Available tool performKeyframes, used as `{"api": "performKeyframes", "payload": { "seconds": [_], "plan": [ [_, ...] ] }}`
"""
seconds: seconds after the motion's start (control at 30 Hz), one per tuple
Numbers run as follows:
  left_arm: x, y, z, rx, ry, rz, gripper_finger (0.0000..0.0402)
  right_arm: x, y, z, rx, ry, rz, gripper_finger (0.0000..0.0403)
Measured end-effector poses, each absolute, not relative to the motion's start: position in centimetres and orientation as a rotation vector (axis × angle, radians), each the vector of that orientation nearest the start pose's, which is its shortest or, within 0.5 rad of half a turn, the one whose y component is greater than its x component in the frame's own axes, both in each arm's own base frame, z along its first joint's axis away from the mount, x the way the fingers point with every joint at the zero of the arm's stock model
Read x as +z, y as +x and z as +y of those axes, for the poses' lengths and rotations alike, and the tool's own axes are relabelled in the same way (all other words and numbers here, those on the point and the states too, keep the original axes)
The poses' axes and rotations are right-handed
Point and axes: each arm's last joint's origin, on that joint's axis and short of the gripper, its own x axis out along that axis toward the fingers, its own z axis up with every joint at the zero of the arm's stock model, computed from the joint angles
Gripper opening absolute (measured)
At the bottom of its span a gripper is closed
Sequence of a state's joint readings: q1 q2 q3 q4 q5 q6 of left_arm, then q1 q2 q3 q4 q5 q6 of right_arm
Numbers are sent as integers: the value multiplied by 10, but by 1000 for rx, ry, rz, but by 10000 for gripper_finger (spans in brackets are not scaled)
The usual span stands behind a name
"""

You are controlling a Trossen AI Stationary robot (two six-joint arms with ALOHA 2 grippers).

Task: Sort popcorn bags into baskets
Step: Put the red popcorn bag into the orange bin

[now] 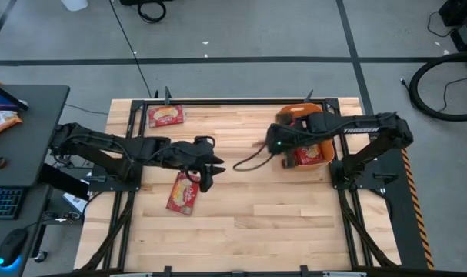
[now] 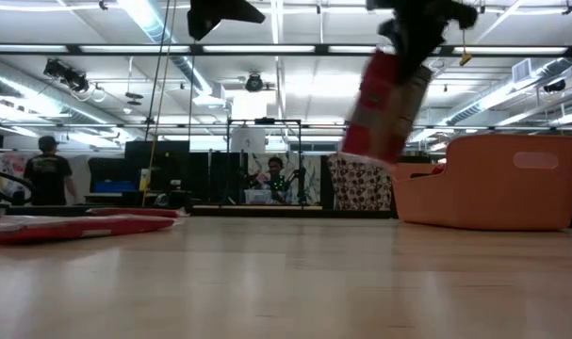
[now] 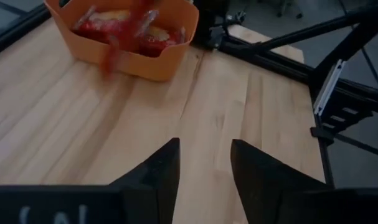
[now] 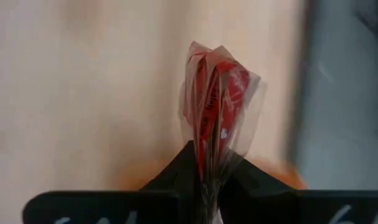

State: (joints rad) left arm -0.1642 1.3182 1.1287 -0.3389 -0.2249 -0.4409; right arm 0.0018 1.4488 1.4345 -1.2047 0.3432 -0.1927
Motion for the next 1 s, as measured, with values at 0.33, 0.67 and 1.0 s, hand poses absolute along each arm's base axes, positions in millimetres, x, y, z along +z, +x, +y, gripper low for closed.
{"api": "performKeyframes", "payload": {
  "seconds": [0.33, 0.67, 1.0],
  "plan": [
    [319, 284, -33, 231, -393, 535, 149, 328, 228, -60, -587, -222, 1558, 43],
    [290, 263, 1, 422, -348, 893, 149, 305, 215, -100, -626, -180, 1666, 45],
    [243, 238, 44, 613, -324, 1107, 149, 286, 209, -102, -417, 30, 1714, 123]
  ]
}}
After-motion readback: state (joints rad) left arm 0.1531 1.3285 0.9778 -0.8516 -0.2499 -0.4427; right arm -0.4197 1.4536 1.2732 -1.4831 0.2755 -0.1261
